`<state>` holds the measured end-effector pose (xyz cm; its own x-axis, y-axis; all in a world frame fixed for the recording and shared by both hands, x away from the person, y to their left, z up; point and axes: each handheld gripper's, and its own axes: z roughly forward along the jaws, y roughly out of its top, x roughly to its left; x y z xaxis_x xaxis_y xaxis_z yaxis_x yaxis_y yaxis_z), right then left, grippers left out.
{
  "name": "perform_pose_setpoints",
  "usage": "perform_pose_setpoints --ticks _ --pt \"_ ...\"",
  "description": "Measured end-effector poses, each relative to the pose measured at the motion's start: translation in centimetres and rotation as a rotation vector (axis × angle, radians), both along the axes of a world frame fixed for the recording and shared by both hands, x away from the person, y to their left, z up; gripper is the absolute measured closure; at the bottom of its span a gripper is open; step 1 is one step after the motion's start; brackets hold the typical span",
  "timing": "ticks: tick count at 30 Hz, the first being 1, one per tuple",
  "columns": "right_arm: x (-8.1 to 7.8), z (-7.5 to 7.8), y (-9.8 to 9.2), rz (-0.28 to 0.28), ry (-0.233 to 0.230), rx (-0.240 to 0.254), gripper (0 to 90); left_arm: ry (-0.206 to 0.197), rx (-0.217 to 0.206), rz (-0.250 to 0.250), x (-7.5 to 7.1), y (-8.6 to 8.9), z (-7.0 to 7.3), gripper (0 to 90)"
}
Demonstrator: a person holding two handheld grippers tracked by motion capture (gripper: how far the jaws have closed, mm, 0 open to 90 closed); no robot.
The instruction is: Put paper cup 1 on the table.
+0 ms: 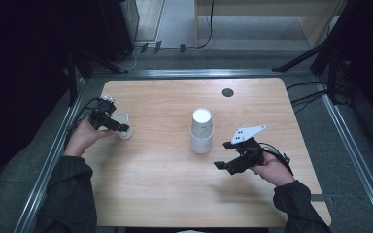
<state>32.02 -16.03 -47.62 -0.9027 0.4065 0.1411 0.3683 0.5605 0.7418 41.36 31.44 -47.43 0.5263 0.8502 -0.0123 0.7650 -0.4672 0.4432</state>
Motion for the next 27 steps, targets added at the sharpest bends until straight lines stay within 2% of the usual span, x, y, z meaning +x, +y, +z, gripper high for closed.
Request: perform_pose_setpoints --ticks 4,6,15,17,23,25,27 --pt "0.0 0.0 0.0 -0.001 -0.002 0.000 18.1 0.013 -0.015 -0.016 0.0 -0.2 -0.1 16.3" --pt "0.0 0.0 0.0 -0.001 -0.003 0.001 18.1 0.012 -0.023 -0.017 -0.1 -0.2 -0.1 12.6" --pt "0.0 0.1 -0.1 -0.001 -0.005 0.005 18.1 0.003 -0.072 -0.020 -0.5 -0.1 0.8 9.2" --pt "0.1 0.1 -0.2 -0.004 -0.002 0.007 18.1 0.004 -0.083 -0.027 -0.8 0.0 1.1 9.3" --pt "0.1 0.4 -0.3 -0.012 -0.009 0.018 18.1 -0.031 -0.137 -0.019 -1.6 0.5 2.9 9.3" --pt "0.2 0.5 -0.3 0.004 -0.004 0.015 18.1 -0.044 -0.161 -0.020 -2.0 0.6 3.5 9.5" --pt "0.3 0.5 -0.2 0.015 -0.005 -0.002 18.2 -0.058 -0.166 -0.015 -2.4 0.6 4.1 9.5"
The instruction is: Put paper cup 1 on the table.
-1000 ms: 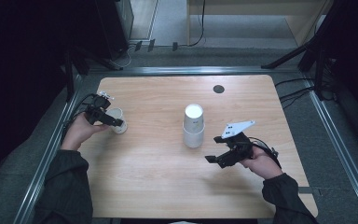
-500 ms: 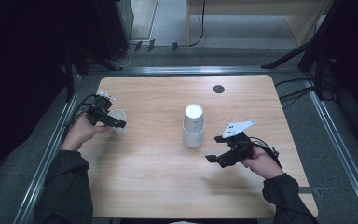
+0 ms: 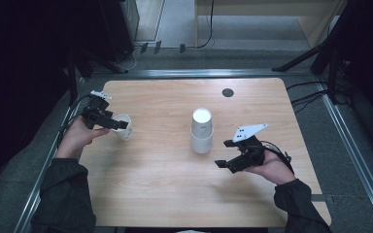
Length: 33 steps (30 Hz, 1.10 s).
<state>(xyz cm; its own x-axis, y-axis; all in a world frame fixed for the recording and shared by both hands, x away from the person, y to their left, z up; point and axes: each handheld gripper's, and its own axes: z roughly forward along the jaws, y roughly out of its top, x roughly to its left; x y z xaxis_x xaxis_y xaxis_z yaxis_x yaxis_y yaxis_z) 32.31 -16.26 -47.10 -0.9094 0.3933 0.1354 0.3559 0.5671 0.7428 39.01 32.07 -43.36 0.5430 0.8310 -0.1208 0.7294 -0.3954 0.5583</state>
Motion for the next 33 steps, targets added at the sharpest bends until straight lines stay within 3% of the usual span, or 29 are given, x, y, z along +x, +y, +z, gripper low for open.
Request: perform_pose_setpoints --ticks 5,11,16,23,28,31,33 --pt "0.3 0.4 0.2 -0.005 -0.014 -0.016 18.0 -0.025 -0.019 0.000 -0.8 -0.3 1.1 9.6" --pt "0.7 1.1 0.0 -0.034 -0.029 0.005 18.0 -0.038 -0.086 -0.044 -1.5 -1.2 1.8 11.5" --pt "0.9 1.4 -0.1 -0.032 -0.017 0.036 20.5 -0.032 -0.083 -0.074 -1.7 -2.4 1.5 12.3" --pt "1.2 1.6 0.3 -0.056 -0.012 0.018 23.3 -0.008 -0.094 -0.125 -1.9 -4.0 0.9 12.9" --pt "1.2 1.6 0.4 -0.049 -0.005 0.009 27.0 -0.008 -0.145 -0.148 -2.1 -4.6 1.2 13.2" --pt "1.4 1.4 0.5 -0.041 0.020 -0.005 30.3 -0.005 -0.145 -0.162 -2.2 -5.1 0.9 13.3" --pt "1.5 1.4 0.4 -0.044 0.012 -0.015 30.3 -0.006 -0.144 -0.171 -2.2 -5.4 0.8 13.3"
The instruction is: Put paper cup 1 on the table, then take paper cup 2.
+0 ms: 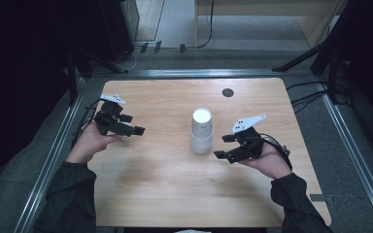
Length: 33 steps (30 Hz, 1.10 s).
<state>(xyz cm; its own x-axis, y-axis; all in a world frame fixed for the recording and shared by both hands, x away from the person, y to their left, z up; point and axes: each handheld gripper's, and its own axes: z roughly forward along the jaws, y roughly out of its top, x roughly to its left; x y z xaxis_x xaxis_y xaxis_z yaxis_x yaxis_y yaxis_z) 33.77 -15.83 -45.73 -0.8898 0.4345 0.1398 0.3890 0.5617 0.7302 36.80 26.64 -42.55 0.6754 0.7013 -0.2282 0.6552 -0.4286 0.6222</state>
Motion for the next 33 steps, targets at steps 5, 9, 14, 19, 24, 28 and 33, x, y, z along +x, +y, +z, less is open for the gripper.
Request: perform_pose_setpoints --ticks 5,9,14,19,24,28,33 --pt "0.2 0.7 -0.4 0.024 -0.068 0.013 31.2 -0.002 0.006 -0.031 -0.3 -1.1 -0.2 13.3" --pt "0.6 1.4 -0.3 0.031 -0.056 0.020 30.4 -0.012 -0.003 -0.047 -0.7 -1.9 -0.3 13.3" --pt "1.6 2.5 -0.4 0.039 -0.068 0.010 29.3 -0.027 -0.019 -0.074 -1.3 -2.7 -0.4 13.3" --pt "2.8 3.7 -0.2 0.050 -0.072 0.003 28.4 -0.021 -0.019 -0.087 -1.7 -3.4 -0.7 13.3" --pt "3.7 4.8 0.5 0.081 -0.072 -0.034 25.7 -0.016 -0.024 -0.103 -2.0 -4.0 -0.9 13.3" --pt "4.4 5.3 1.3 0.114 -0.065 -0.054 25.2 -0.019 -0.030 -0.121 -2.1 -4.2 -0.8 13.3" --pt "5.3 5.6 2.8 0.138 -0.067 -0.088 24.8 -0.023 -0.030 -0.132 -2.3 -4.6 -0.8 13.3"
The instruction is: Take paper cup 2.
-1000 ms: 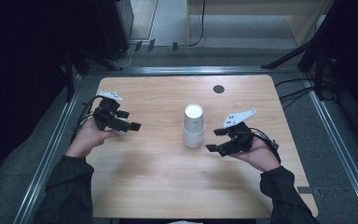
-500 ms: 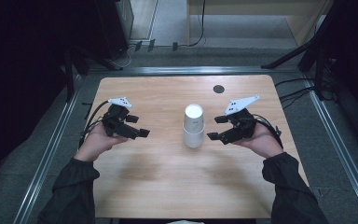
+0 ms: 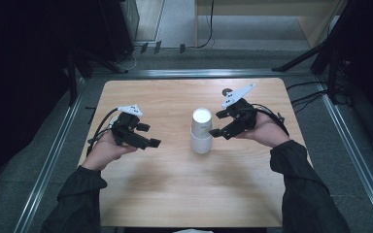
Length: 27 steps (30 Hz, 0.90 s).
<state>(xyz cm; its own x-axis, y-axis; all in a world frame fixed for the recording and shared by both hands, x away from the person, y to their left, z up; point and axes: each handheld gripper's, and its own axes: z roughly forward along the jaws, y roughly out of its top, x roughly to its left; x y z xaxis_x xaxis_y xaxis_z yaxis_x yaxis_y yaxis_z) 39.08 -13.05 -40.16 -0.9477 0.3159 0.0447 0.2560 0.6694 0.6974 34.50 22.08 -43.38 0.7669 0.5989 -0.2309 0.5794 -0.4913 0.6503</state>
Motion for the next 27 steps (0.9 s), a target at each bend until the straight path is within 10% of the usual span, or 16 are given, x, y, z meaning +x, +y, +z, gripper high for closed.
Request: perform_pose_setpoints --ticks 27 --pt "1.6 1.0 4.1 0.032 0.012 -0.072 33.4 -0.007 0.002 -0.041 -0.2 -0.6 0.0 14.1"
